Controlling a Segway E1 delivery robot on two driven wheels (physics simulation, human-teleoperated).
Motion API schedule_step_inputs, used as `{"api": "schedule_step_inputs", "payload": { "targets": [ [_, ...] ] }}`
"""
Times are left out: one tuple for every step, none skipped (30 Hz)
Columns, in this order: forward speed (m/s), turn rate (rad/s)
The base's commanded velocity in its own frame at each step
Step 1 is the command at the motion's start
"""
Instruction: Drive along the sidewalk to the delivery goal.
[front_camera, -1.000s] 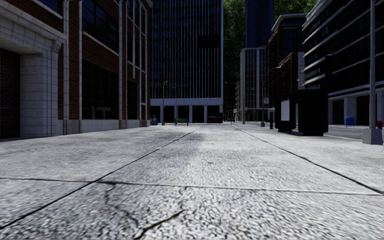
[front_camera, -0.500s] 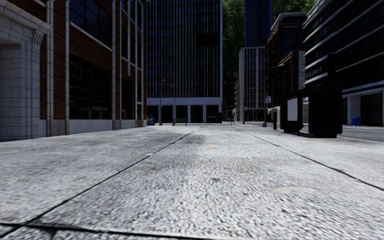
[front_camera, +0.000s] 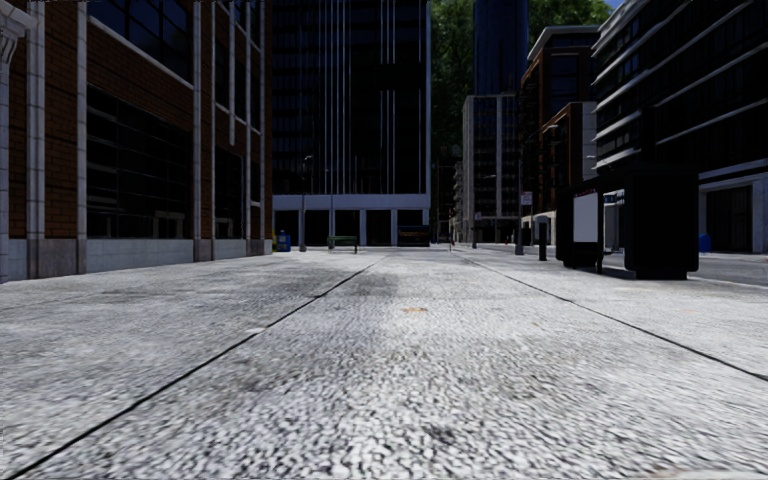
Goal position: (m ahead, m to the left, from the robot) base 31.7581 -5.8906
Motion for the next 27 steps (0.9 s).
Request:
{"api": "schedule_step_inputs", "payload": {
  "targets": [
    [2.00,-0.30],
    [2.00,-0.30],
    [2.00,-0.30],
    [2.00,-0.30],
    [2.00,-0.30],
    [2.00,-0.30],
    [2.00,-0.30],
    [2.00,-0.30],
    [2.00,-0.31],
    [2.00,-0.31],
    [2.00,-0.32],
    [2.00,-0.33],
    [2.00,-0.33],
    [2.00,-0.33],
    [2.00,-0.33],
    [2.00,-0.33],
    [2.00,-0.33],
    [2.00,-0.33],
    [2.00,-0.33],
    [2.00,-0.33],
    [2.00,-0.33],
    [2.00,-0.34],
    [2.00,-0.34],
    [2.00,-0.34],
    [2.00,-0.34],
    [2.00,-0.34],
    [2.00,-0.34]
  ]
}}
